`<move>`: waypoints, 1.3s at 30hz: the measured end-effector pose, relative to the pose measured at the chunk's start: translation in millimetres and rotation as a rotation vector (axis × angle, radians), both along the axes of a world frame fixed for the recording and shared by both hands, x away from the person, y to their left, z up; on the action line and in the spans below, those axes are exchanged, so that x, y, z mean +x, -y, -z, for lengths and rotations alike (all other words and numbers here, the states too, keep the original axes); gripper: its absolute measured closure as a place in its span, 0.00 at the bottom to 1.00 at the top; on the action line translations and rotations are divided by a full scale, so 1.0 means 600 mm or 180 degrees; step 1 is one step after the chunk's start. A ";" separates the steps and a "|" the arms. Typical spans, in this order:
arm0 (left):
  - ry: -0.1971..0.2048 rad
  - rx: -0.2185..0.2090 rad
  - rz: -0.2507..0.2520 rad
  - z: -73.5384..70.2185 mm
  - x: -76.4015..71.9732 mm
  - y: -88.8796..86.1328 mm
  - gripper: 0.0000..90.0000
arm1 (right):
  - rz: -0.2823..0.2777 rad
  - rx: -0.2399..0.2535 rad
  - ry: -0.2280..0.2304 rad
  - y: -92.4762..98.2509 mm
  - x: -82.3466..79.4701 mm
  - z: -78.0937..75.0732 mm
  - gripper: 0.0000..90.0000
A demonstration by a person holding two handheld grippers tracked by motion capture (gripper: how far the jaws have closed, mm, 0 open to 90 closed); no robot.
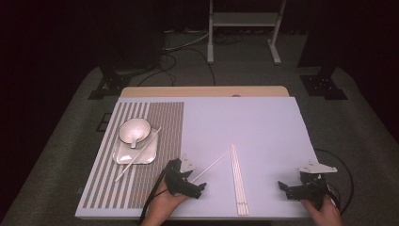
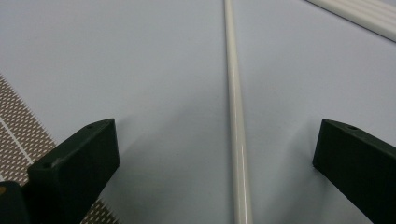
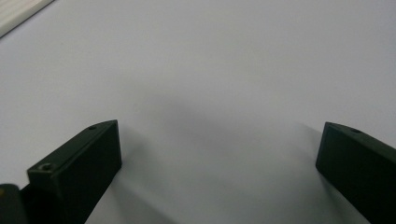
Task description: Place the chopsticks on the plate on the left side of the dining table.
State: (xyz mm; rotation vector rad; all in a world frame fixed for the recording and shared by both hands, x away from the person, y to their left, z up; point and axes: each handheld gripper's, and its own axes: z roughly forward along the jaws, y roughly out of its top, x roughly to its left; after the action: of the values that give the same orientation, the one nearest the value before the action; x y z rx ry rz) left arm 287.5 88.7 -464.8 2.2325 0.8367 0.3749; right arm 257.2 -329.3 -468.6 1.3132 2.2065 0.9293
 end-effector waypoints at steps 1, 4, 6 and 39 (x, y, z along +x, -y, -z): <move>0.0003 -0.0003 0.0001 0.000 0.000 0.000 0.00 | 0.0000 0.0000 0.0000 0.000 0.000 0.000 0.00; 0.0020 -0.0025 0.0027 0.000 -0.003 -0.001 0.02 | 0.0000 0.0000 0.0000 0.000 0.000 0.000 0.00; 0.0035 -0.0040 0.0057 -0.001 -0.004 -0.002 0.05 | 0.0000 0.0000 0.0000 0.000 0.000 0.000 0.00; 0.0165 -0.0183 0.0329 -0.005 -0.016 -0.006 0.55 | 0.0000 0.0001 -0.0001 0.000 0.000 0.000 0.00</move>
State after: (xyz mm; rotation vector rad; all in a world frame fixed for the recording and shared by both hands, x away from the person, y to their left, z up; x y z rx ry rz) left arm 277.9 92.2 -461.9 2.1931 0.6933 0.3538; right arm 257.3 -329.3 -468.6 1.3134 2.2066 0.9294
